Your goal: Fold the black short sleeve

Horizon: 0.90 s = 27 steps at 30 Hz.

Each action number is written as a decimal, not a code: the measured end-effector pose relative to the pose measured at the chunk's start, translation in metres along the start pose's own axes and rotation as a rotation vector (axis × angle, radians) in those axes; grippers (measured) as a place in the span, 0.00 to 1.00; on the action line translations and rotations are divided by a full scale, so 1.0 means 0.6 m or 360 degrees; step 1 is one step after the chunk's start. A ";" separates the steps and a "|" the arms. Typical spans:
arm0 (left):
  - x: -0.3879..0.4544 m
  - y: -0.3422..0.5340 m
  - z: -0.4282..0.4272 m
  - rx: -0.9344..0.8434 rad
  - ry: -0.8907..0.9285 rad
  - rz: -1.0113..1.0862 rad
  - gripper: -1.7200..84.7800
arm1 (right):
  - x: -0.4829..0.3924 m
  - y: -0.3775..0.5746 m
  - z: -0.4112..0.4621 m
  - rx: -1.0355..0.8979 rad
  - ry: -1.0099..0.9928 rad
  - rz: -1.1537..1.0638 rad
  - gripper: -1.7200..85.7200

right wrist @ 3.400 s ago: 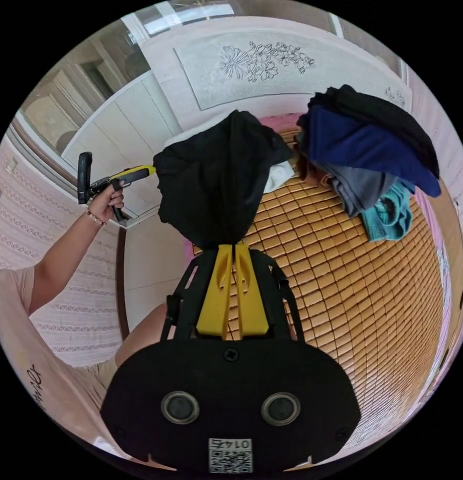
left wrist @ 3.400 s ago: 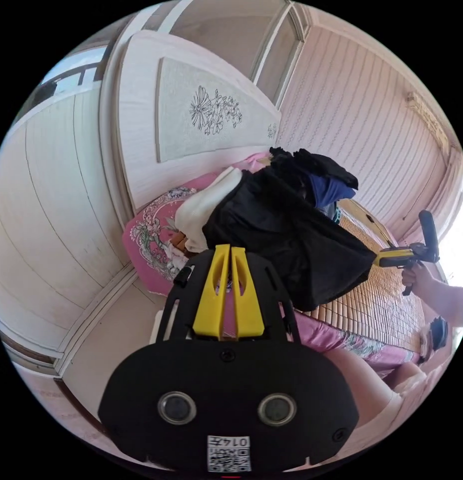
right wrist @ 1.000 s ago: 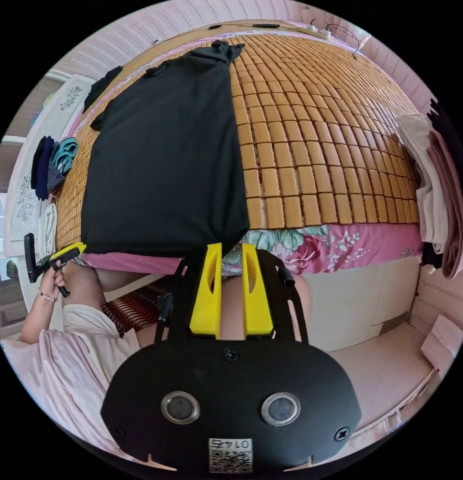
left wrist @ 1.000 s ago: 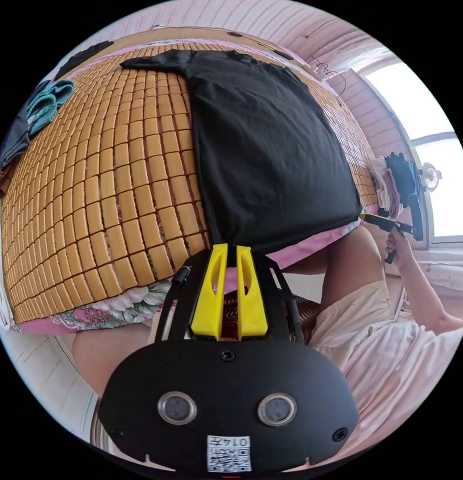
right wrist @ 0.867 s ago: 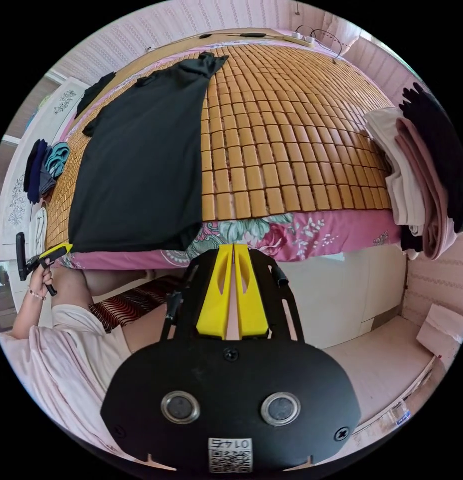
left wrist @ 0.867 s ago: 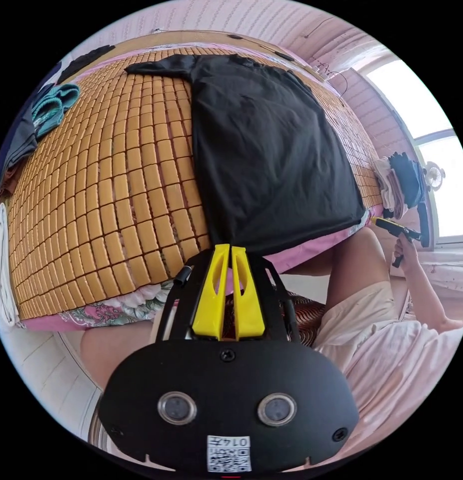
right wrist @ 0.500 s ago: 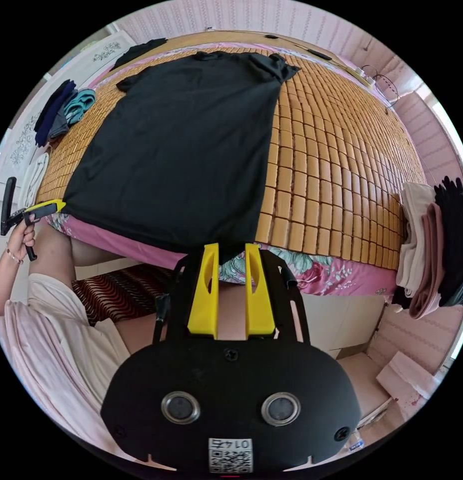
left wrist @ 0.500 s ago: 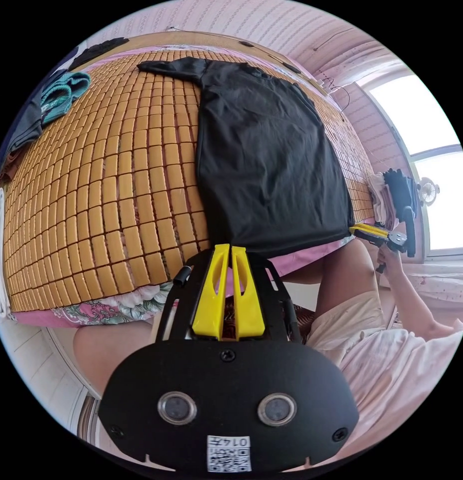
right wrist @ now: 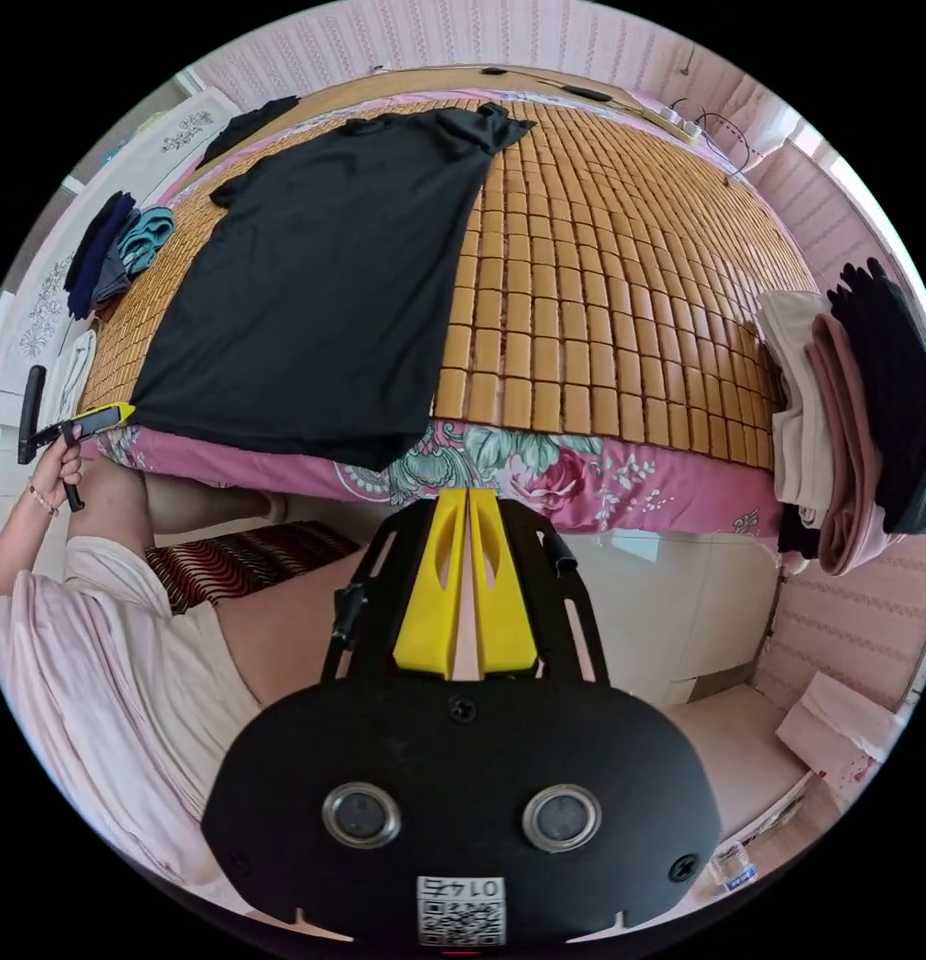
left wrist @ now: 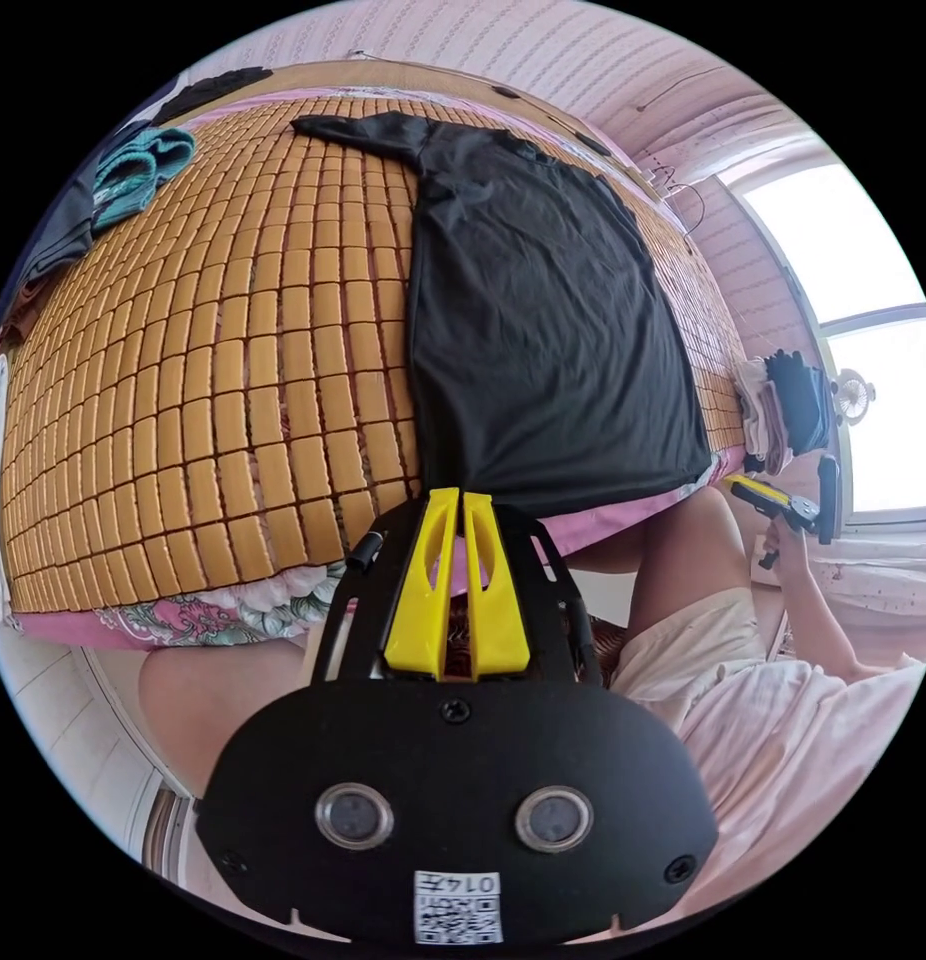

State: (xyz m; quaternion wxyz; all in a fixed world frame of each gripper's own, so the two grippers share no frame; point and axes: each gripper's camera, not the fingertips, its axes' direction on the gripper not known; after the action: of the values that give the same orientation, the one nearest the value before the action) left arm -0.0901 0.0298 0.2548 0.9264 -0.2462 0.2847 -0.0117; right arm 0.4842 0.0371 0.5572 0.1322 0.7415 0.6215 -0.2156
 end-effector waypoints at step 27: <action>-0.011 0.007 -0.087 -0.0016 0.0044 0.0035 0.01 | 0.099 -0.006 0.032 -0.0093 -0.0402 0.0072 0.13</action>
State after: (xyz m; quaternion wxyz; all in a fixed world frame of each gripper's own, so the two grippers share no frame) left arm -0.1240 0.0111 0.2189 0.9212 -0.2477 0.3001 -0.0034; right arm 0.4856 0.0803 0.5122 0.2358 0.7181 0.5890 -0.2861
